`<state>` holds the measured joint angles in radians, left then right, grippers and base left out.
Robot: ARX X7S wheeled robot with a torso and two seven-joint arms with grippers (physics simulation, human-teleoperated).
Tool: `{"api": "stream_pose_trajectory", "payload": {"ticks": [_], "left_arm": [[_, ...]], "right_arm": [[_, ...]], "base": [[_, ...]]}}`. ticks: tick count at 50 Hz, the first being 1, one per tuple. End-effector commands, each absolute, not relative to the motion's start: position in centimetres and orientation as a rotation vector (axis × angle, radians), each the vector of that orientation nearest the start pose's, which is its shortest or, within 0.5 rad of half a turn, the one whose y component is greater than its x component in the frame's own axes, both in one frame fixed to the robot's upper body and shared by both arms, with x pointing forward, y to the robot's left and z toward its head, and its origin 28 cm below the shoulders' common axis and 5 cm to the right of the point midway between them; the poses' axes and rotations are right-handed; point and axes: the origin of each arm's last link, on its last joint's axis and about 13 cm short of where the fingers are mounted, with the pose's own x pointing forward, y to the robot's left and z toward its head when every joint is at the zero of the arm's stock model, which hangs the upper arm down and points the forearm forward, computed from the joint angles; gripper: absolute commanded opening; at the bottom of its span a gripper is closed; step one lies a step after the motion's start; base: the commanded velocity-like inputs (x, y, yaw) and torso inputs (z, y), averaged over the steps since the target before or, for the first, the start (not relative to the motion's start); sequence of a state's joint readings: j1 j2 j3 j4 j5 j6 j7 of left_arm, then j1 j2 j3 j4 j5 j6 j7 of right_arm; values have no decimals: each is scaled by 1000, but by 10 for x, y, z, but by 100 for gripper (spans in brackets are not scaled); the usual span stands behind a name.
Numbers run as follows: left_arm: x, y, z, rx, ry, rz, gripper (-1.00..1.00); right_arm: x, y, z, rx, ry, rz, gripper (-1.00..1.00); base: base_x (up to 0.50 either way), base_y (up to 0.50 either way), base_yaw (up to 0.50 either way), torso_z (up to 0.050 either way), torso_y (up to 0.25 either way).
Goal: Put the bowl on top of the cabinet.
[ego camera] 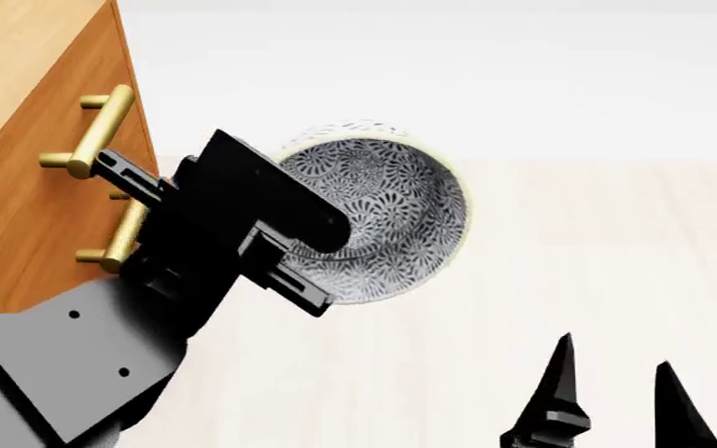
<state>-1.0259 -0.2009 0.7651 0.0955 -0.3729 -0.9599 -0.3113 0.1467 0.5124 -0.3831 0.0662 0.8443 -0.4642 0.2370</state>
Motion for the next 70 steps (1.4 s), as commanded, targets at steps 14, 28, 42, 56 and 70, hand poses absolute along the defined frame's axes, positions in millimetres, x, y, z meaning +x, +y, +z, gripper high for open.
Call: {"api": "stream_pose_trajectory", "payload": {"ticks": [14,28,42,56,70], "left_arm": [[322,103,287,759,-195,-233,-100],[366,111,342,655,-102,-218,-100],[384,121,387,526,-65,-291,-100],[393,140,418,400,-41,-275,-100],[384,172,447,28,38,-154,-100]], "right_arm": [[239,-166,34,441,-270,-69,100],[242,-167,32,421,-266,-81,100],[241,-172,33,426,-277,-99,100],[245,-175,31,436,-259,-110,100],[240,-179,35,449,-278,-109,100]], "base": [[0,0,0,0,0],[0,0,0,0,1],[0,0,0,0,1],[0,0,0,1,0],[0,0,0,0,1]]}}
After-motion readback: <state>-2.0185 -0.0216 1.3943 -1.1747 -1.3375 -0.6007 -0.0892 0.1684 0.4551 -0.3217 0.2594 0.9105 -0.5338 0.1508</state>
